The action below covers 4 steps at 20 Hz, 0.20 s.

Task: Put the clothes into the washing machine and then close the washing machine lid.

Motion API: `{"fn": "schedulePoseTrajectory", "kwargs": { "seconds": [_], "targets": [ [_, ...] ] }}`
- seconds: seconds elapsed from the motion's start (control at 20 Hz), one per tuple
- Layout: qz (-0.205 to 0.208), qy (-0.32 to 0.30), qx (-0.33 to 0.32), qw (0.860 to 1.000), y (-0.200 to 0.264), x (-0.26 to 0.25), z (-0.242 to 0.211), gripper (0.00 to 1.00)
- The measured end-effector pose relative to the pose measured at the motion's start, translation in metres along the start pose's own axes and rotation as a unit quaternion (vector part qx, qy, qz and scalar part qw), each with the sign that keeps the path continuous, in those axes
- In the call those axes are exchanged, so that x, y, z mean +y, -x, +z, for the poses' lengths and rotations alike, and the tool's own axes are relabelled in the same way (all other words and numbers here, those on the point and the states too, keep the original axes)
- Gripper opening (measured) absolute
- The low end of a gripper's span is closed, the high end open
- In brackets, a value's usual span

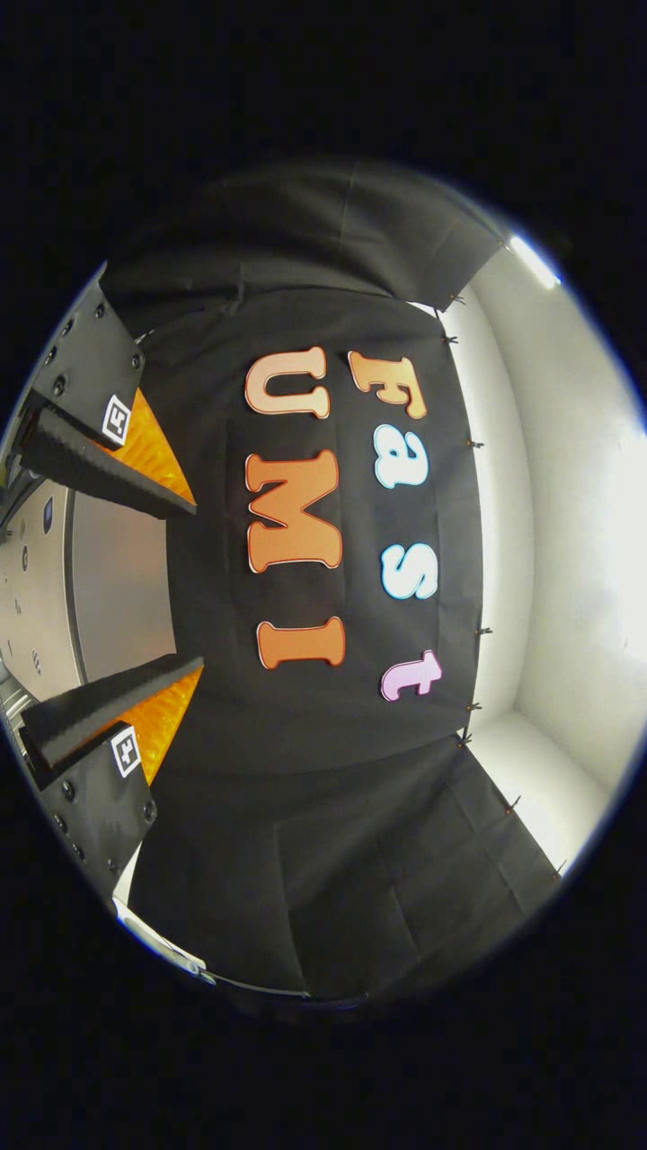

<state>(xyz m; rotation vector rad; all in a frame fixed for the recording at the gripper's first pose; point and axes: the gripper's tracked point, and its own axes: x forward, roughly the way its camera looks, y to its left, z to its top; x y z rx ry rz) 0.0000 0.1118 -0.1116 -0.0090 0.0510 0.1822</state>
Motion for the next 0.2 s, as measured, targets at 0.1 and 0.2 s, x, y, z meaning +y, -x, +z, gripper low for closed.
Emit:
{"fn": "schedulePoseTrajectory", "kwargs": {
  "seconds": [0.1, 0.2],
  "targets": [
    [-0.003, 0.005, 0.001, 1.000, 0.0022, -0.0030, 0.0017, 0.98],
    [-0.002, -0.002, -0.001, 1.000, 0.0047, -0.0025, 0.0043, 0.98]
  ]
}}
